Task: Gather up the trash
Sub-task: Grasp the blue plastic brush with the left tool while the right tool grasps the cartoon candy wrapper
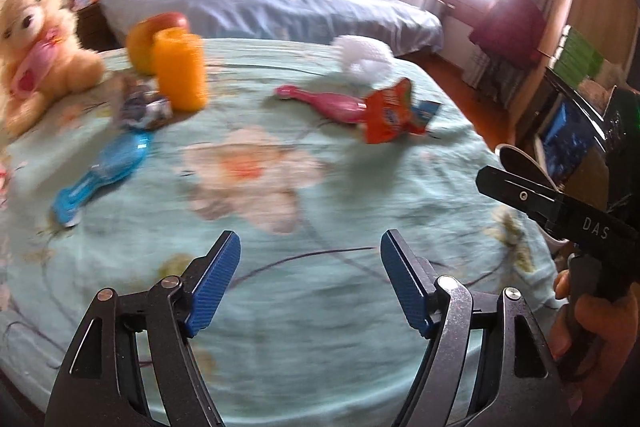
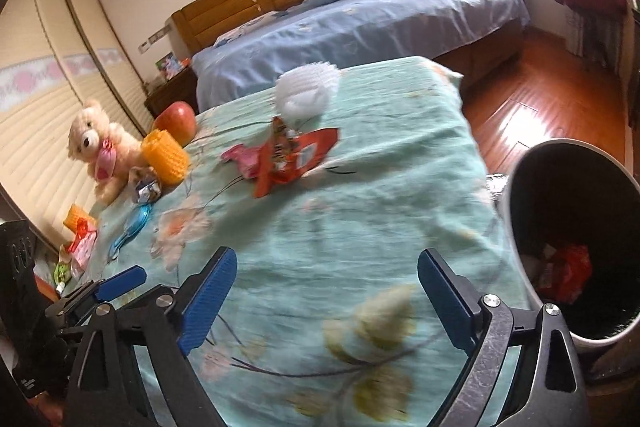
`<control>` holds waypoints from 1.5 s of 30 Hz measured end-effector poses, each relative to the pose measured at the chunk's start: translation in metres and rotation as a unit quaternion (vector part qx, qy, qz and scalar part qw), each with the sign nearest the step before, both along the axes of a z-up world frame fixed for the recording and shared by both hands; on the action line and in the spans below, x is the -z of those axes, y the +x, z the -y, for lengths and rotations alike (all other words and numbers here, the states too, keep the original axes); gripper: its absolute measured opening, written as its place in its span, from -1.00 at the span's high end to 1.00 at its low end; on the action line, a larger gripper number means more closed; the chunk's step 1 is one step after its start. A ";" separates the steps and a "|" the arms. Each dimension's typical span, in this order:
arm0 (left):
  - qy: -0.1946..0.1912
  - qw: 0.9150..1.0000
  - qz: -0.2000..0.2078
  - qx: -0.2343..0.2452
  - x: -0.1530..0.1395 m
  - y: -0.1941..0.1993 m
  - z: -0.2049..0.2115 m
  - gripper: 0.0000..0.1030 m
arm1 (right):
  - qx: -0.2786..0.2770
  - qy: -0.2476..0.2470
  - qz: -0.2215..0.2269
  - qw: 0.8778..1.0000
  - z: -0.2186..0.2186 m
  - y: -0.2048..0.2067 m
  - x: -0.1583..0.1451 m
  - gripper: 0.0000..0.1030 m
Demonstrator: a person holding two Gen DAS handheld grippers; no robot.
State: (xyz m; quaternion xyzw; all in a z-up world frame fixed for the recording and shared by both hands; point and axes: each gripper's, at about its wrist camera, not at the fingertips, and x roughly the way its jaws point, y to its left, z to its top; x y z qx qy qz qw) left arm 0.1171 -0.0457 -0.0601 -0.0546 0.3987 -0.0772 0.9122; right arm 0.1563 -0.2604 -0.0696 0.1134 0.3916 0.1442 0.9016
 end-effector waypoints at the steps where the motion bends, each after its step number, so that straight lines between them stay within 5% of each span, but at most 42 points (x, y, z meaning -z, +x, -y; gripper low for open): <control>1: 0.002 1.000 0.001 -0.006 0.000 0.000 -0.006 -0.45 | -0.004 -0.001 -0.001 1.000 -0.005 0.001 0.000 -0.81; 14: 0.030 0.996 -0.005 -0.080 0.002 0.011 -0.090 -0.49 | -0.031 -0.025 -0.004 0.999 -0.050 0.029 0.005 -0.81; 23: 0.087 0.993 -0.012 -0.075 0.006 0.034 -0.116 -0.57 | -0.026 -0.031 -0.008 0.999 -0.056 0.051 0.009 -0.81; 33: 0.095 0.993 -0.052 -0.048 0.023 0.062 -0.139 -0.58 | -0.018 -0.023 -0.013 0.999 -0.054 0.077 0.012 -0.78; 34: 0.089 0.993 -0.055 -0.051 0.024 0.063 -0.141 -0.53 | -0.017 -0.024 -0.013 0.999 -0.054 0.079 0.012 -0.74; 38: 0.085 0.994 -0.045 -0.042 0.022 0.061 -0.139 0.25 | -0.013 -0.029 -0.016 0.999 -0.056 0.084 0.016 -0.34; 40: 0.101 0.993 -0.039 -0.035 0.021 0.057 -0.131 0.33 | -0.011 -0.035 -0.018 0.999 -0.057 0.085 0.018 0.13; 42: 0.110 0.993 -0.037 -0.034 0.020 0.055 -0.126 0.34 | -0.011 -0.036 -0.020 0.999 -0.056 0.086 0.019 0.39; 45: 0.095 0.994 -0.034 -0.034 0.018 0.049 -0.119 0.34 | -0.015 -0.032 -0.015 0.999 -0.056 0.082 0.018 0.42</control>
